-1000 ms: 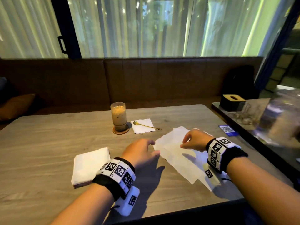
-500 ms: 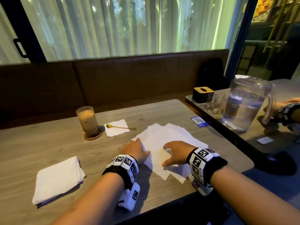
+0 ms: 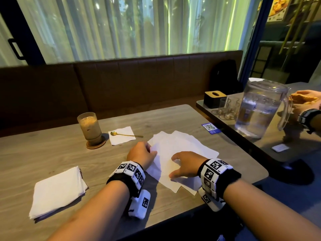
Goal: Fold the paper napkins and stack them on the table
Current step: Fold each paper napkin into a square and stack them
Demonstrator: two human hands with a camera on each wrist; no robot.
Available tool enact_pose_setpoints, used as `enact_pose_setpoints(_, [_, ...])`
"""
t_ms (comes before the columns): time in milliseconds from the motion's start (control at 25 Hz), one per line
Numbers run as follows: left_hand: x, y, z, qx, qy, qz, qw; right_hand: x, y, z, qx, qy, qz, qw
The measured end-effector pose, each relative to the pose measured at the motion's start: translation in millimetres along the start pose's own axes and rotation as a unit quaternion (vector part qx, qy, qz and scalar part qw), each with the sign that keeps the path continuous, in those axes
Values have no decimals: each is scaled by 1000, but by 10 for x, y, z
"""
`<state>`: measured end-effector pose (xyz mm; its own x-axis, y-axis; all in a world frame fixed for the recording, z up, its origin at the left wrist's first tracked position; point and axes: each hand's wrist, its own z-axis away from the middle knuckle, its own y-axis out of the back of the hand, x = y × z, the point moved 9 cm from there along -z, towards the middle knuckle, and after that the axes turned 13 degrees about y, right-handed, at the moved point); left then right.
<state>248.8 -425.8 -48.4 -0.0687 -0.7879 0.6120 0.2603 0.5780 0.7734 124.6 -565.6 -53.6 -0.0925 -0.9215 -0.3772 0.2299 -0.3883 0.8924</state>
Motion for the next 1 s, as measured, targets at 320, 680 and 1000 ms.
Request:
enact_pose_setpoints(320, [35,615,156,-47,-58,229,971,340,468,-32,163,-60,-184,967])
enact_pose_setpoints(680, [-366,1424,416,-137,-40,434,890,-23,357,-482,154,-22,-440,885])
enact_pose_setpoints(1000, [-878,1940,484,-121,-8,420,899,-1068,-38,-731,-21,89,-610,787])
